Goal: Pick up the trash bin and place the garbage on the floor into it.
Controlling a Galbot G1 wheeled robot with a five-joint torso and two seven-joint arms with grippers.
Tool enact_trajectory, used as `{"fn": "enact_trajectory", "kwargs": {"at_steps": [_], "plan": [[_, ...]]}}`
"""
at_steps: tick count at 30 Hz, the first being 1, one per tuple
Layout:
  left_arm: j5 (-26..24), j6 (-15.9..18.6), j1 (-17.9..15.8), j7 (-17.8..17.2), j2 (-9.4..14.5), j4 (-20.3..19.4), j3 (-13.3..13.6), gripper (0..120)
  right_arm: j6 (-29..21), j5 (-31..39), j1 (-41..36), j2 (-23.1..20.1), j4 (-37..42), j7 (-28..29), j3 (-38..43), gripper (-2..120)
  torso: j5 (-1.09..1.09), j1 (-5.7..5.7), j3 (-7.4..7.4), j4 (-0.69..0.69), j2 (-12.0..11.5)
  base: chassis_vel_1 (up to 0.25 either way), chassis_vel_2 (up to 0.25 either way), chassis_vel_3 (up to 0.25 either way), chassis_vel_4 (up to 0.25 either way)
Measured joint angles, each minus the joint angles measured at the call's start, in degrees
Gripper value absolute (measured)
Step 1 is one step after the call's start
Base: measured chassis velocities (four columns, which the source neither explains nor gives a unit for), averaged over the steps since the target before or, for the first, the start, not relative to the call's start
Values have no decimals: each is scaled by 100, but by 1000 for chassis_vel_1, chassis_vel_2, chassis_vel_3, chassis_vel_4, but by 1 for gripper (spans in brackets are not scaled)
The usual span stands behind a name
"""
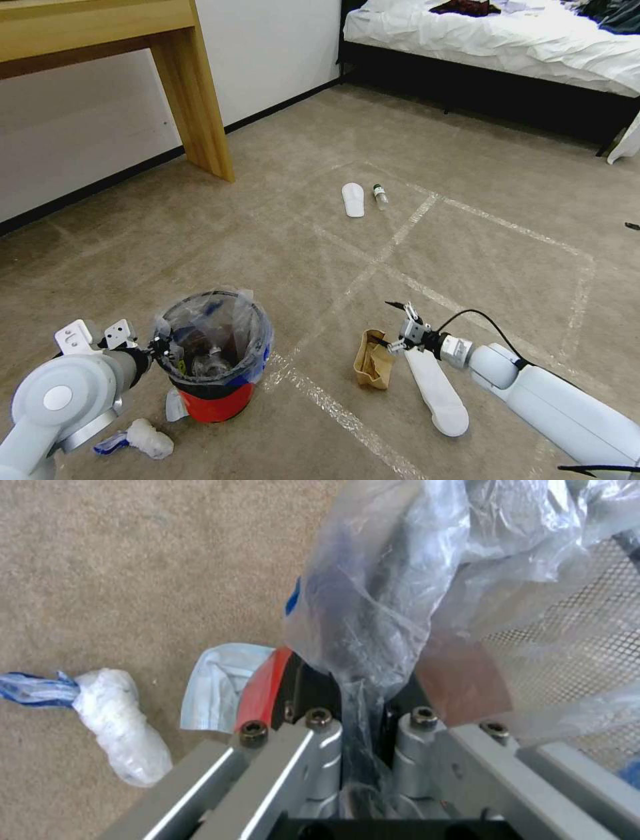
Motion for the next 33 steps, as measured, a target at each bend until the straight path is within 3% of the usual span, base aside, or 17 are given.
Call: {"fn": "enact_trajectory", "kwargs": {"at_steps": [7, 13, 21, 23, 33], "plan": [[31, 2, 26, 3, -24, -8, 12, 4, 652, -1, -108, 98, -448, -704, -8, 100, 0, 0, 0, 1, 0, 0, 0, 0, 0], [50, 4, 17, 5, -37, 11, 27, 4, 623, 13, -300, 14, -322, -760, -3, 100, -1, 0, 0, 0, 0, 0, 0, 0, 0], [80, 6, 26, 6, -79, 12, 47, 4, -205, 454, -711, -217, 322, -352, -79, 100, 0, 0, 0, -1, 0, 0, 0, 0, 0], [93, 9, 41, 6, -80, 12, 45, 4, -617, 806, -789, -279, 565, -92, -161, 100, -2, 0, 0, 0, 0, 0, 0, 0, 0], [95, 10, 71, 3, -86, -10, 29, 4, -1576, 1866, -767, -184, 1039, 698, -494, 100, 0, 0, 0, 0, 0, 0, 0, 0, 0]]}}
